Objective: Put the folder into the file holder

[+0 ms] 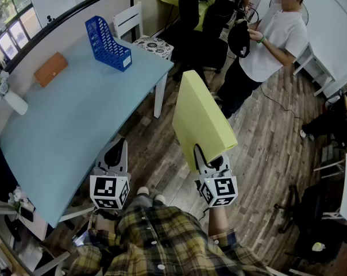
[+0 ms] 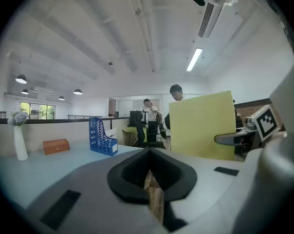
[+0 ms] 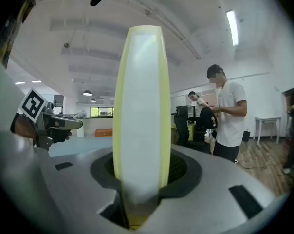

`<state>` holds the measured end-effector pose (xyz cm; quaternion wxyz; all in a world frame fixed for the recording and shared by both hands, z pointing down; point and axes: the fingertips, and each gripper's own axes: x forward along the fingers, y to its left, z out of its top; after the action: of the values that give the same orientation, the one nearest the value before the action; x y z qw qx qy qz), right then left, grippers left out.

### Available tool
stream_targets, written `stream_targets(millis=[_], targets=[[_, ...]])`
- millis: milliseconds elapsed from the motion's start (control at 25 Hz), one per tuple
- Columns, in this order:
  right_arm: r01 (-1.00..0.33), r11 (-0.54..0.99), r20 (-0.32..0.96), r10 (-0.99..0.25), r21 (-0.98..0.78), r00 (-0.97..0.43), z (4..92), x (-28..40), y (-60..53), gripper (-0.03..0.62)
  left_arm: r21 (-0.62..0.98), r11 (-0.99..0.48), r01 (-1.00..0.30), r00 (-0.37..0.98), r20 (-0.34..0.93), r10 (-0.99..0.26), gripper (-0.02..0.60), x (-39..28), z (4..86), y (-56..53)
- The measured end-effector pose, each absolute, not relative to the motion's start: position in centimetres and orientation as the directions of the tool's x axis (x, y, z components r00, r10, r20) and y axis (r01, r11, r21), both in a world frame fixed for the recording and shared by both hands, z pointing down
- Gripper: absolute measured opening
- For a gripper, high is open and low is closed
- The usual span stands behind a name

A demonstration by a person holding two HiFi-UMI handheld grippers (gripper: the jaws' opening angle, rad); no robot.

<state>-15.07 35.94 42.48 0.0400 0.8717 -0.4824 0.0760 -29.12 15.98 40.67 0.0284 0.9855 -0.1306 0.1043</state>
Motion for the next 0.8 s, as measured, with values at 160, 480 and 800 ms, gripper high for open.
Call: stream_targets(millis=[160,480,800], targets=[[-0.85,-0.527,0.175,-0.837,-0.007,0.518,42.4,-16.0,36.5,0.161,0.029,-0.963,-0.269,0.942,0.215,-0.257,-0.009,-30.1,40.7,16.7],[-0.846,-0.533,0.173,-0.835,-0.015,0.523,42.7,-16.2,37.0,0.161,0.029,-0.963,-0.267,0.939,0.234,-0.253,-0.009,-30.4,41.6,17.1],[-0.844,-0.536,0.182,-0.832,-0.013,0.525,43.2,-12.3,33.8,0.16,0.039,-0.966,-0.256,0.945,0.22,-0.241,-0.009,-25.7,42.0,13.7]])
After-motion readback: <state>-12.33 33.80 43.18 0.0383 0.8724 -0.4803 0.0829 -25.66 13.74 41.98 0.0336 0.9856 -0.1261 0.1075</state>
